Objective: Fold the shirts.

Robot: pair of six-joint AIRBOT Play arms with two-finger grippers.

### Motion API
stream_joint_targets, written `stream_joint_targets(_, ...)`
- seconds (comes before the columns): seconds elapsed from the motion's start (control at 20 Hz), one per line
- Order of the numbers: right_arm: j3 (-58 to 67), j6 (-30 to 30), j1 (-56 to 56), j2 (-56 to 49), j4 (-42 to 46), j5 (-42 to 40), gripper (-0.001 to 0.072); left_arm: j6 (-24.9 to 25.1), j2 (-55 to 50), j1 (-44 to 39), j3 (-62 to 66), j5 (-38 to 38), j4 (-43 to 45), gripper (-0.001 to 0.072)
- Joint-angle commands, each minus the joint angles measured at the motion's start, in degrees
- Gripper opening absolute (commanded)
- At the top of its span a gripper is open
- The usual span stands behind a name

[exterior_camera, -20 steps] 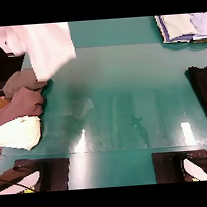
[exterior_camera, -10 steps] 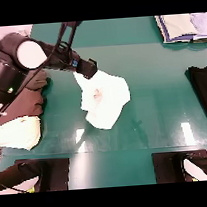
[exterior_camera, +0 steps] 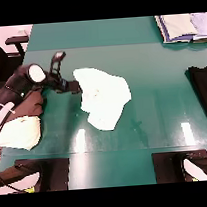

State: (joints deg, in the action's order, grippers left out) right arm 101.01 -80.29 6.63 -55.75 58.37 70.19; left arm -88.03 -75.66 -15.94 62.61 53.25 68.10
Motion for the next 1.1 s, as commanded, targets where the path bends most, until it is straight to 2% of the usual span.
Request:
stream_joint_targets(0.0, 0.00, -0.07, 0.07, -2.01, -0.37, 2.16, 0.0016, 6.78, -1.84, 1.40, -6.71, -7.32, -12.22, 0.0624)
stream_joint_targets(0.25, 0.02, -0.24, 0.07, -4.50, -0.39, 5.66, 0.0017, 13.20, -5.44, 1.29, -6.16, -15.74, -25.33, 0.0623)
stream_joint_targets(0.4, -0.04, -0.24, 0.07, -4.59, -0.35, 5.77, 0.0016, 12.98, -8.52, 1.44, -4.24, -19.21, -25.49, 0.0622)
stream_joint_targets(0.6, -0.04, -0.24, 0.07, -4.39, -0.37, 6.32, 0.0016, 12.83, -13.38, 1.38, 2.10, -18.10, -25.73, 0.0618)
stream_joint_targets(0.65, -0.04, -0.24, 0.07, -4.44, -0.35, 6.73, 0.0016, 12.90, -13.88, 1.40, 3.28, -17.66, -25.66, 0.0515)
stream_joint_targets(0.75, -0.04, -0.24, 0.07, -4.46, -0.33, 7.61, 0.0017, 13.11, -13.88, 1.40, 3.69, -17.90, -25.33, 0.0204)
stream_joint_targets(0.8, -0.07, -0.26, 0.07, -4.46, -0.33, 8.28, 0.0016, 13.11, -13.99, 1.40, 3.69, -17.81, -24.63, 0.0144)
stream_joint_targets(1.05, -0.07, -0.28, 0.02, -4.50, 0.31, 11.28, 0.0017, 13.03, -14.08, 1.84, 3.69, -14.34, -19.85, 0.0148)
